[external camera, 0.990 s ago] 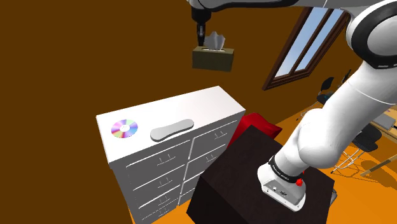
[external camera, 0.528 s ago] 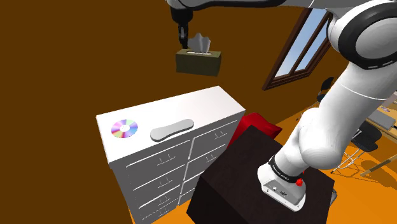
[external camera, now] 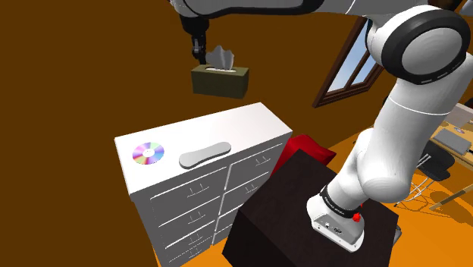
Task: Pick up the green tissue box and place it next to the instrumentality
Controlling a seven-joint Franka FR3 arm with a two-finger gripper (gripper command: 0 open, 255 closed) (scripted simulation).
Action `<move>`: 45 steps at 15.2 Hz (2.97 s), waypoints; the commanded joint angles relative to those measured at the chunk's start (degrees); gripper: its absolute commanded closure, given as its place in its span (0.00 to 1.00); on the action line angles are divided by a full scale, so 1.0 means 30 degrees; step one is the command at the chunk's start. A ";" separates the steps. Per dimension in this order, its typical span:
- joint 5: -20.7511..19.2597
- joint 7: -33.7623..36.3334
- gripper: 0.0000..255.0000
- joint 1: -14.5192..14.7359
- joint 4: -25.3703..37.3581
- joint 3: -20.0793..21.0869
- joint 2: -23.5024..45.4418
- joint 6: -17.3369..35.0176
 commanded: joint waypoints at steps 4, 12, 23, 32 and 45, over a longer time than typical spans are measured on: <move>-0.0022 0.0505 1.00 -0.0044 -0.1443 0.0000 -0.0157 0.1194; -0.0151 0.1216 1.00 -0.0144 -0.3435 -0.0046 -0.0157 0.3061; -0.0502 0.2221 1.00 -0.0234 -0.5598 -0.0129 0.0279 0.5472; -0.0932 0.3087 1.00 -0.0273 -0.6934 -0.0226 0.0970 0.7331; -0.1245 0.3623 1.00 -0.0279 -0.7554 -0.0302 0.1510 0.8384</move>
